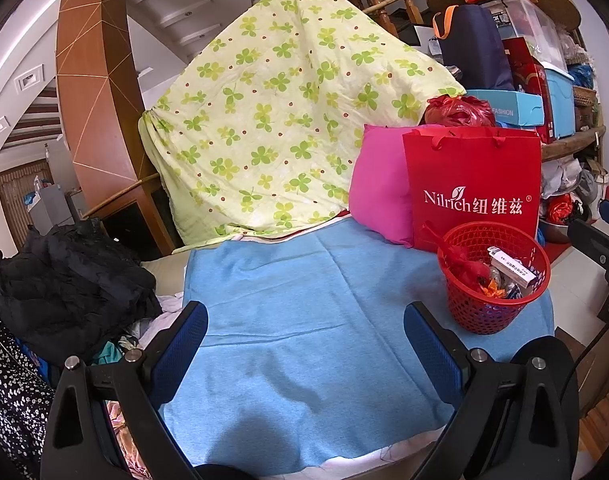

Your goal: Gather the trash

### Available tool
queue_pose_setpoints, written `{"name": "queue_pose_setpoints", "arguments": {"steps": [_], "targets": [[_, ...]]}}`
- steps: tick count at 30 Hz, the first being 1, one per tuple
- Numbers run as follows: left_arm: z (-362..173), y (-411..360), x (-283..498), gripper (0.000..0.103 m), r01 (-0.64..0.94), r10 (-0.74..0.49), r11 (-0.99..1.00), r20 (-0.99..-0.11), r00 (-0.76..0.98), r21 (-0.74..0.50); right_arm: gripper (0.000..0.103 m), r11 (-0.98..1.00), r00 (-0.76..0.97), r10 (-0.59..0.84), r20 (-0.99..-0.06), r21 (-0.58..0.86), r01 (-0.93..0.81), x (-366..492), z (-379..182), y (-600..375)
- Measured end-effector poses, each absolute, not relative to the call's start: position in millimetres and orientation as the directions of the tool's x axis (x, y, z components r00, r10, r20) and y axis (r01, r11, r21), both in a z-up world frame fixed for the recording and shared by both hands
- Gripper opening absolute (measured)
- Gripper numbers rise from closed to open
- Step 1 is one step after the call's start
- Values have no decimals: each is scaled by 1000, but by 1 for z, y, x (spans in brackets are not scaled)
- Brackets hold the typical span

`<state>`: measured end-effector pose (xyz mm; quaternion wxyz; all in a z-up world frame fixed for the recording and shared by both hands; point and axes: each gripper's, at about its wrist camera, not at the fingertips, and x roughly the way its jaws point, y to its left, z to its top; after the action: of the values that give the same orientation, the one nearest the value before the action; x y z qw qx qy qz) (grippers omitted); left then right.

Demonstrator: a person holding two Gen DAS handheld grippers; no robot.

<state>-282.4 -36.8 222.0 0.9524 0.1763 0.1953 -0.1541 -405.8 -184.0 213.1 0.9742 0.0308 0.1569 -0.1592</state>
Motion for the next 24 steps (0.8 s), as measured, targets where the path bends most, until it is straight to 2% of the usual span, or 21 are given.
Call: {"name": "queue_pose_setpoints", "arguments": {"steps": [24], "targets": [[221, -39, -283, 98, 363, -225, 890, -428, 875, 276, 76, 947, 901, -301, -312, 9, 320, -406, 214, -185]]}}
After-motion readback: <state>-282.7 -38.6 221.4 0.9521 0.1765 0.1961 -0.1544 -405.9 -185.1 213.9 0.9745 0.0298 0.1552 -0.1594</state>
